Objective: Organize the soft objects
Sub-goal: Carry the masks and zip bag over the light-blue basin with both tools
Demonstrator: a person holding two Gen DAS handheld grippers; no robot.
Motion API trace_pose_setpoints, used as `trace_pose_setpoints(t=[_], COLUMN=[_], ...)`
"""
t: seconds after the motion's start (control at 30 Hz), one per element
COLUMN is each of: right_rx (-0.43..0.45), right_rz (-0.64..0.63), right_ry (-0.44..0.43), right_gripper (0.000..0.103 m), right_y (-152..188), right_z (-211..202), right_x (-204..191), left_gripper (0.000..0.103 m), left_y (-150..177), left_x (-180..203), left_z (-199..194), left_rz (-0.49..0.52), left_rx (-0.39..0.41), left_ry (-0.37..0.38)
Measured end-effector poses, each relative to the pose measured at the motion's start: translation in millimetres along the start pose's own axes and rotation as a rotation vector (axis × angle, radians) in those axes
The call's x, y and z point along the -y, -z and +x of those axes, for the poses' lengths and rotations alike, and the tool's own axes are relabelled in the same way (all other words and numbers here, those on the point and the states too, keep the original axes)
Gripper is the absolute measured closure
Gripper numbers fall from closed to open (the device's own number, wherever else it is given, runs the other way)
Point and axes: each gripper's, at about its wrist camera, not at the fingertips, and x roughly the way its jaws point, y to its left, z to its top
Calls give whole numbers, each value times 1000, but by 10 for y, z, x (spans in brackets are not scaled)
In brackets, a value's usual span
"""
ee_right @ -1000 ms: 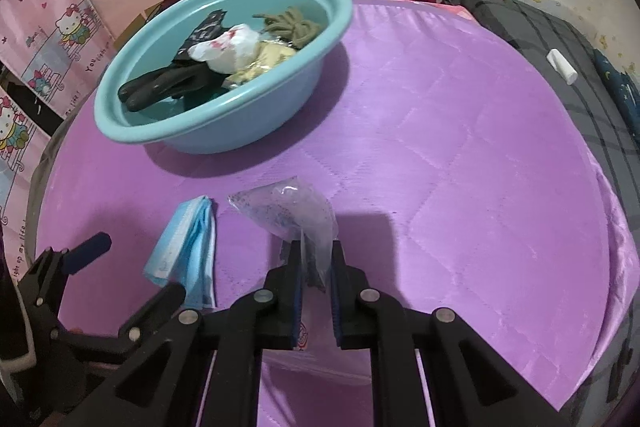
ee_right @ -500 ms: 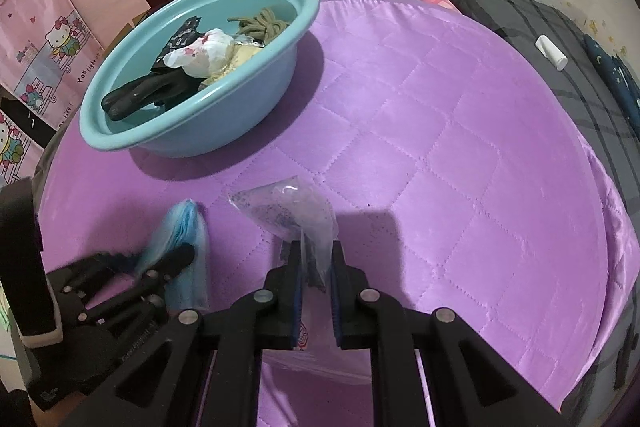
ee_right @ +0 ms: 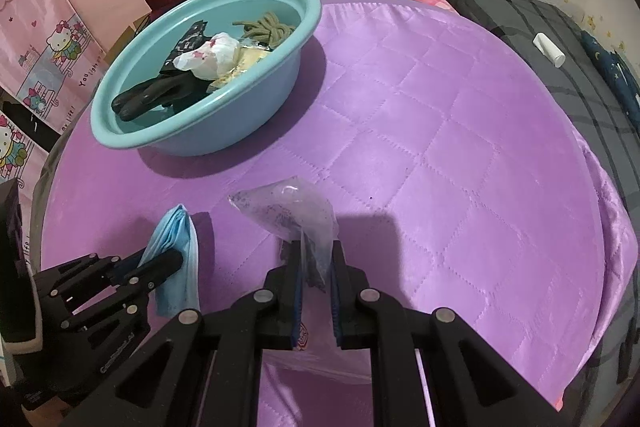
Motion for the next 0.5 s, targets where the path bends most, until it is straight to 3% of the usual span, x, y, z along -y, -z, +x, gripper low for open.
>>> trace_pose_setpoints(t=[0.5], right_rx=[12], right_rz=[-32], right_ry=[-3], right_gripper=[92], right_y=[0], right_z=[-290], right_x=[-174], left_gripper=[92], left_y=[-52], left_x=[156], left_z=[-375], left_rz=[61], left_rx=[39], left_ry=[-9])
